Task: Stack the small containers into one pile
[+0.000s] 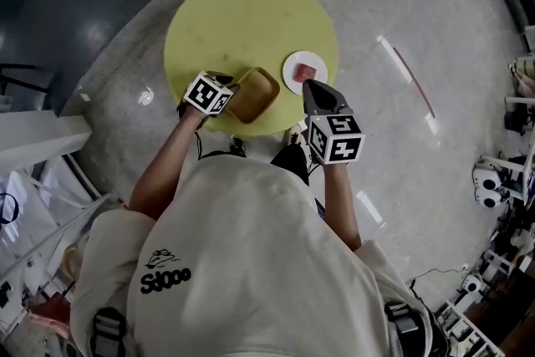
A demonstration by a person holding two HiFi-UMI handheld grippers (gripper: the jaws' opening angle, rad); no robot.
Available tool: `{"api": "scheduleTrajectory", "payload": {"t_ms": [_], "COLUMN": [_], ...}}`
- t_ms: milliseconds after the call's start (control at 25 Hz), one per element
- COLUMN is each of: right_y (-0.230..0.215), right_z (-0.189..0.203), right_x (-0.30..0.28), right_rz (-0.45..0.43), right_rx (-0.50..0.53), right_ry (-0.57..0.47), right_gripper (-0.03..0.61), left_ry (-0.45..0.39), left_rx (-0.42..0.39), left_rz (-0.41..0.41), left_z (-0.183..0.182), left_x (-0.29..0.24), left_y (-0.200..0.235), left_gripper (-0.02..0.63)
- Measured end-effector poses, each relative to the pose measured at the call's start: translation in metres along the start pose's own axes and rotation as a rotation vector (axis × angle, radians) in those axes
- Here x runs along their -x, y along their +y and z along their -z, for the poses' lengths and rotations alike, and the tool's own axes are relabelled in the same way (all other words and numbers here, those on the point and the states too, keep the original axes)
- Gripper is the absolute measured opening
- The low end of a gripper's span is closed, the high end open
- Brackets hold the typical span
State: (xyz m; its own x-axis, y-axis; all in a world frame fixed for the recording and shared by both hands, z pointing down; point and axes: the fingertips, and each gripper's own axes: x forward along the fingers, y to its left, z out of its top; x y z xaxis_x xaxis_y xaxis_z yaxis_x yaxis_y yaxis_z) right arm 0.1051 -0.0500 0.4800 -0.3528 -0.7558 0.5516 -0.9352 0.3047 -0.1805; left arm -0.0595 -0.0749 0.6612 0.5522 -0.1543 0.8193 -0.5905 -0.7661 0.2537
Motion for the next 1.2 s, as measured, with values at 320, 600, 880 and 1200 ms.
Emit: {"api": "scheduleTrajectory", "payload": {"t_ms": [320, 600, 880, 1200], "right_y": [-0.004, -0.011, -0.015, 0.012], "right_z": [-0.054, -0.118, -0.175, -0.230], "right_x": [0.003, 0.009, 0.020, 0.039], "right_rz": [-0.109, -0.145, -0.171, -0.248], "right_rx": [0.156, 0.279, 0.346, 0.458], "right_ry": [-0.043, -0.151, -0.273, -0.407], "right_gripper": [0.011, 0.011, 0.011, 0.011], "left_ry": [-0.342, -0.635, -0.762, -0.855], "left_rx": [0.064, -0.001, -0.150, -0.236], "left_rz": [-0.137, -0.257, -0.417, -0.563], "left_z": [-0.081, -0.156, -0.213, -0.240], "left_x": [0.072, 0.156, 0.227, 0.303], "left_y": [0.008, -0.004, -0.027, -0.043], "left_gripper": [0.087, 0.006, 0.006, 0.006]}}
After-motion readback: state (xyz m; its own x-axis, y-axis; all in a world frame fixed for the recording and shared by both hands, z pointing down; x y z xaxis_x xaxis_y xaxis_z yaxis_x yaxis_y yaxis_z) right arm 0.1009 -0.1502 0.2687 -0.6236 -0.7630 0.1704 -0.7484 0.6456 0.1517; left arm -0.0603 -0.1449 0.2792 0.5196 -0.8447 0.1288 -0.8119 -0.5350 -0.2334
